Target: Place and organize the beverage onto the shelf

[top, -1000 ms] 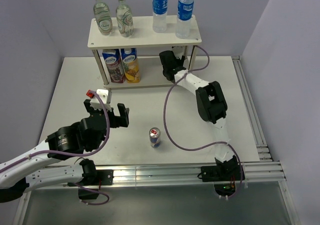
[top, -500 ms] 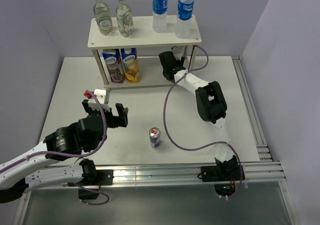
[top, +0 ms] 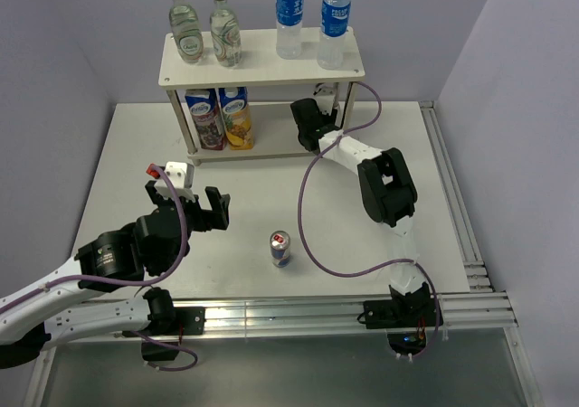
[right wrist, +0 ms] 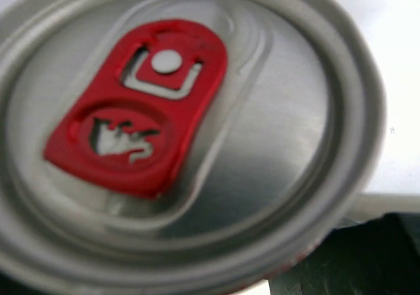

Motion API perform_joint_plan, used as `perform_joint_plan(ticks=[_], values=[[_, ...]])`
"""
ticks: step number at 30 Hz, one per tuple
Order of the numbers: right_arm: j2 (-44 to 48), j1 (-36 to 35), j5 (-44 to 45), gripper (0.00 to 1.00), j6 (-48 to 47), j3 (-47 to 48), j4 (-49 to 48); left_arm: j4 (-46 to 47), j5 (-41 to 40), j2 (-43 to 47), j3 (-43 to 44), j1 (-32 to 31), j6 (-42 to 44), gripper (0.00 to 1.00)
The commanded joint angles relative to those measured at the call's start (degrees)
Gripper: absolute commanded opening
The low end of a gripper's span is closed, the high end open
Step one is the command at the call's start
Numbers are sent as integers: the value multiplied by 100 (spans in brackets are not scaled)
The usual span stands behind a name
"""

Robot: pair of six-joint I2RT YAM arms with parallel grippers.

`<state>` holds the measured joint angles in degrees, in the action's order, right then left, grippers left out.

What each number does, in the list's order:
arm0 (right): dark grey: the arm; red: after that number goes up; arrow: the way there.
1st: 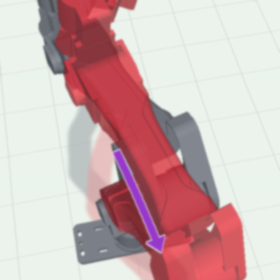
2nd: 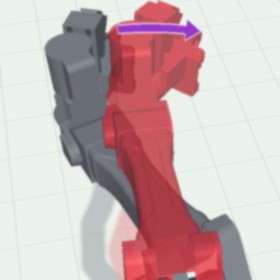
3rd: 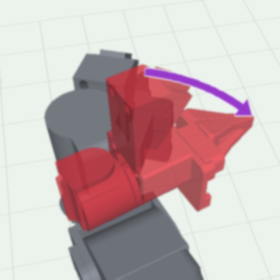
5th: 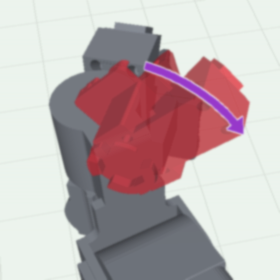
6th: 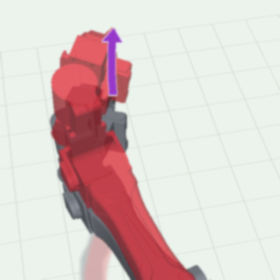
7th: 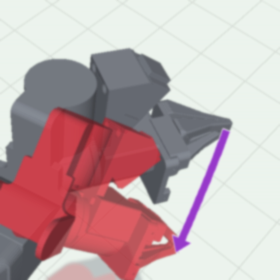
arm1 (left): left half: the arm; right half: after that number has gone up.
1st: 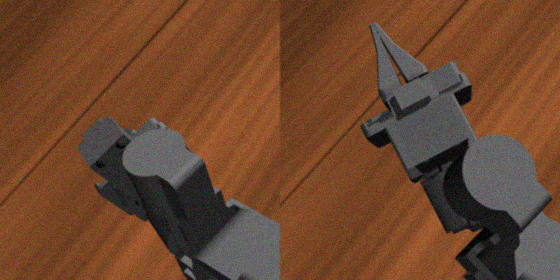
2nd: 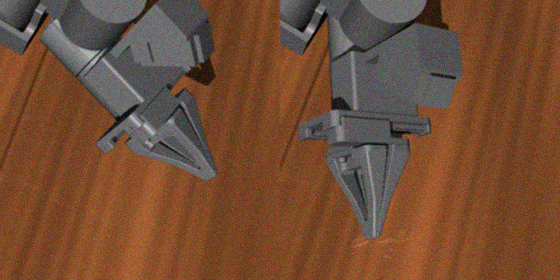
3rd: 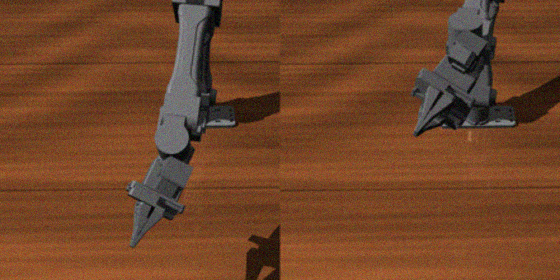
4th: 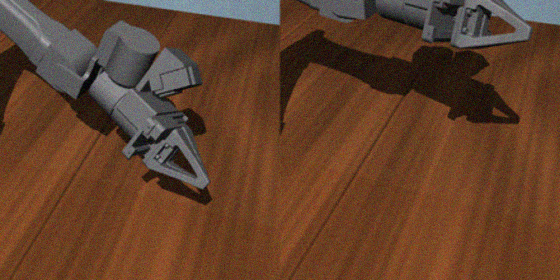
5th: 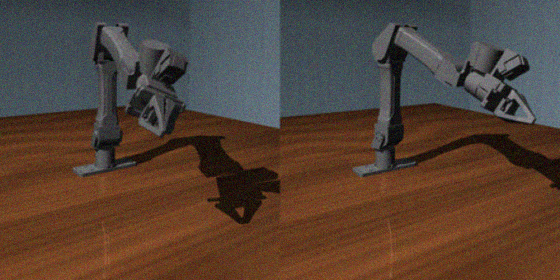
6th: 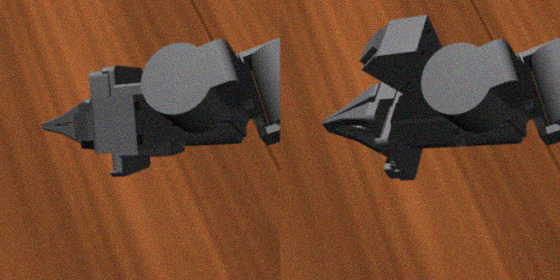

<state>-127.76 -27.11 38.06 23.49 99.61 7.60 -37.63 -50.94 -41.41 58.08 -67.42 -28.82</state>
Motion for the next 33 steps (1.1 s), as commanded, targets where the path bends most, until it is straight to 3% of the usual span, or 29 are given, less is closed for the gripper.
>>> perform_joint_plan(ticks=[1, 3, 10, 16, 22, 33], values=[[358, 57, 43, 15, 104, -179, -4, 19, -118, 27, 36, 1, -71, 97], [340, 48, 122, 0, 139, -170, 75, 10, -136, 28, 36, 1, -71, 97], [919, -39, 403, 0, 112, -1118, -740, 10, -136, 63, 45, 1, -80, 97], [1570, -364, 694, 0, -502, -2446, -2559, -25, -162, 63, 71, 1, -106, 96], [1483, -374, 518, 0, -688, -2009, -2467, -52, -206, 54, 80, 1, -124, 96], [701, -356, 123, 0, -2216, -1753, -4547, -96, -302, 1, 71, 1, -159, 96]])
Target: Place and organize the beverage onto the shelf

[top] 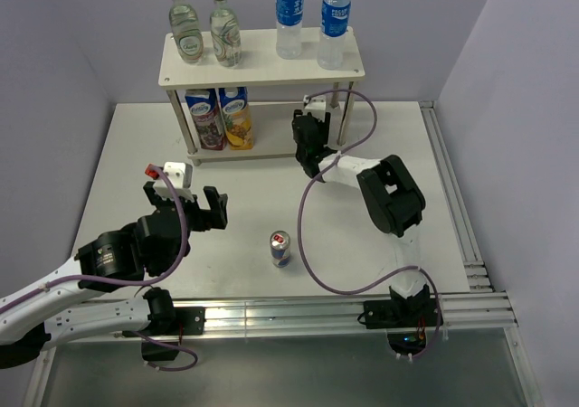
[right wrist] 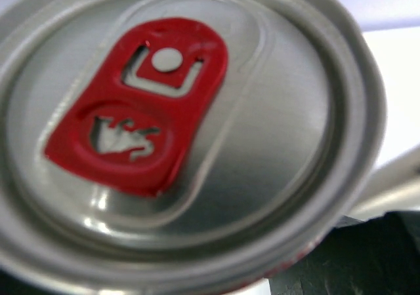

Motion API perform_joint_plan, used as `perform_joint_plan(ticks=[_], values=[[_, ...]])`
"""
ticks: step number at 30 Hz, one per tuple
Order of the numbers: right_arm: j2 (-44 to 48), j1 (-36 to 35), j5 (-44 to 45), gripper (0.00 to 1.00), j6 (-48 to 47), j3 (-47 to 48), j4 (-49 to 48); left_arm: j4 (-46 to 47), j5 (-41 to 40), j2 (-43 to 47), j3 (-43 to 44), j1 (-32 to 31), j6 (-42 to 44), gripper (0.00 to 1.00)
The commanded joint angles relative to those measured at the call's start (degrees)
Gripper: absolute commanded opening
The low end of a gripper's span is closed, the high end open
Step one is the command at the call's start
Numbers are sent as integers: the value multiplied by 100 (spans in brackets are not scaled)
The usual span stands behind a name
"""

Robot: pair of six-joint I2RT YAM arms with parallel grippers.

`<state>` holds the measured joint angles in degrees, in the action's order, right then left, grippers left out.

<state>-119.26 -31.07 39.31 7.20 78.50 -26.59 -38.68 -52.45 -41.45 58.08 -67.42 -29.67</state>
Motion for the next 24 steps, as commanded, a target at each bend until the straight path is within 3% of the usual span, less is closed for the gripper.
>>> perform_joint_plan(ticks=[1, 13, 15, 20, 24], values=[[-211, 66, -20, 0, -614, 577, -1033, 0, -152, 14, 80, 1, -74, 96], [-783, 452, -572, 1, -88, 1774, 240, -70, -231, -30, 107, 1, -109, 96], [-695, 540, -713, 13, 141, 1687, 233, -70, -231, -3, 107, 1, -109, 96], [-791, 681, -1135, 29, 247, 1914, 593, -61, -222, -3, 115, 1, -109, 96], [-871, 690, -1171, 30, 238, 2090, 743, -96, -249, -3, 133, 1, -135, 96]])
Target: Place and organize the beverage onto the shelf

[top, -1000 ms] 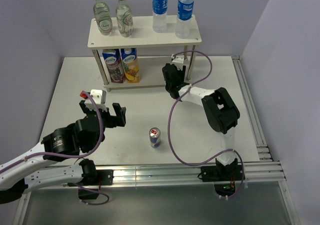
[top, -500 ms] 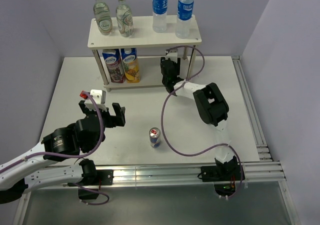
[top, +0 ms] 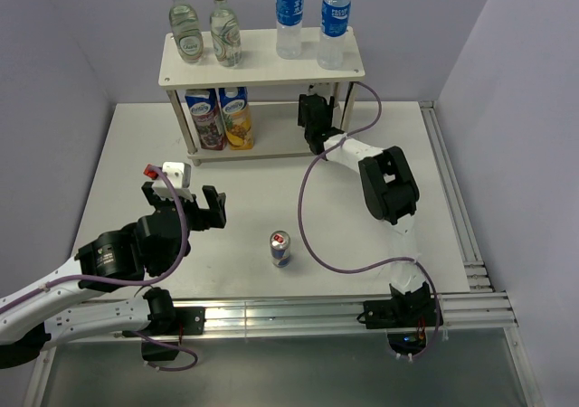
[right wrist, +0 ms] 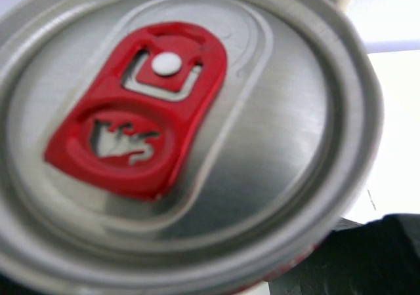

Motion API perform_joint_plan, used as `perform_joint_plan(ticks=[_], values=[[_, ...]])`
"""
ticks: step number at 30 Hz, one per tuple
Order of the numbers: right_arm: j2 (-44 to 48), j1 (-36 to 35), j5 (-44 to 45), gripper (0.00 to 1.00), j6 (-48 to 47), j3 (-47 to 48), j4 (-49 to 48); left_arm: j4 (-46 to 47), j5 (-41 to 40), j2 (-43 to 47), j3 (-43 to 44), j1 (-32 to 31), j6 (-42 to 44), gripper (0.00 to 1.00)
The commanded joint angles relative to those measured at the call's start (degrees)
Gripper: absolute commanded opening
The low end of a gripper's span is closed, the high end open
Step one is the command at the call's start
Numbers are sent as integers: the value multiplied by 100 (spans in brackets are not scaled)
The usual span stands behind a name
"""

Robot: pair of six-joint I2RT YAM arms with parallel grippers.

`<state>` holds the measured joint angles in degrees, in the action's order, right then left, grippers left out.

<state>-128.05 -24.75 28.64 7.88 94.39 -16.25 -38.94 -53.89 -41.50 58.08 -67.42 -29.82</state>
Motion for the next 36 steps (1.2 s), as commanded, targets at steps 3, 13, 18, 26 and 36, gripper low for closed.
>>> perform_joint_plan(ticks=[3, 13, 18, 26, 36], values=[[25, 58, -131, 27, 161, 449, -326, -61, -96, 45, 133, 1, -120, 96], [43, 67, -201, 60, 126, 414, -379, -88, -96, 80, 142, 1, -129, 95], [52, 58, -201, 71, 117, 422, -397, -70, -95, 115, 133, 1, -120, 94], [61, 58, -175, 77, 117, 379, -423, -79, -104, 106, 142, 1, -120, 94], [394, 50, -526, 100, 47, -122, -484, -79, -139, 124, 133, 1, -129, 94]])
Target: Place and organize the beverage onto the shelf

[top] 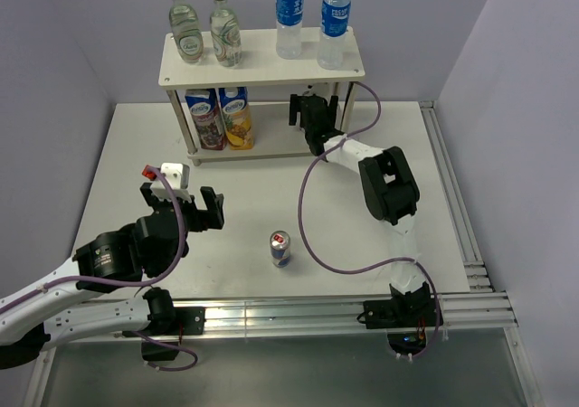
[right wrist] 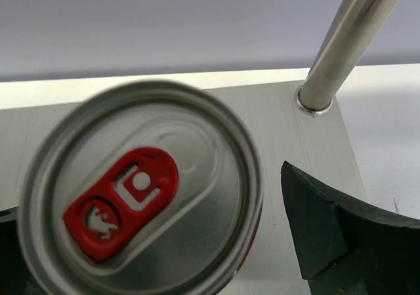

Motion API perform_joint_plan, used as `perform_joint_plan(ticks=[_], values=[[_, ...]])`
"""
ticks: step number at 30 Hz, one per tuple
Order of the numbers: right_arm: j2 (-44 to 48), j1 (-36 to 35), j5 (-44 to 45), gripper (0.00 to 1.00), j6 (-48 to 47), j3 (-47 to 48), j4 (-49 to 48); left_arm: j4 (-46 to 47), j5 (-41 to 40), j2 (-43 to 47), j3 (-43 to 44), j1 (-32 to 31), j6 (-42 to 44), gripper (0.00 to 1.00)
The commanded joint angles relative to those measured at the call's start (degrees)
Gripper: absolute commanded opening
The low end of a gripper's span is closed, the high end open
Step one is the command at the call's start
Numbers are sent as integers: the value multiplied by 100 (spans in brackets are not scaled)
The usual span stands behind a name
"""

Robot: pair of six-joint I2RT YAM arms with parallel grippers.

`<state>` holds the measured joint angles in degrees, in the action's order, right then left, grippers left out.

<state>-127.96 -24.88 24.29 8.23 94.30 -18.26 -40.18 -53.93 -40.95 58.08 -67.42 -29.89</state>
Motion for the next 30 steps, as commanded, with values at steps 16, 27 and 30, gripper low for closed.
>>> perform_joint_plan(ticks=[16, 27, 30], values=[[1730, -25, -777, 100, 65, -1432, -424, 28, -170, 122, 142, 1, -149, 94], [3372, -1025, 697, 100, 276, -2890, -301, 46, -170, 140, 133, 1, -140, 94], [4119, -1456, 945, 100, 416, -3723, -240, 28, -170, 122, 142, 0, -140, 94]])
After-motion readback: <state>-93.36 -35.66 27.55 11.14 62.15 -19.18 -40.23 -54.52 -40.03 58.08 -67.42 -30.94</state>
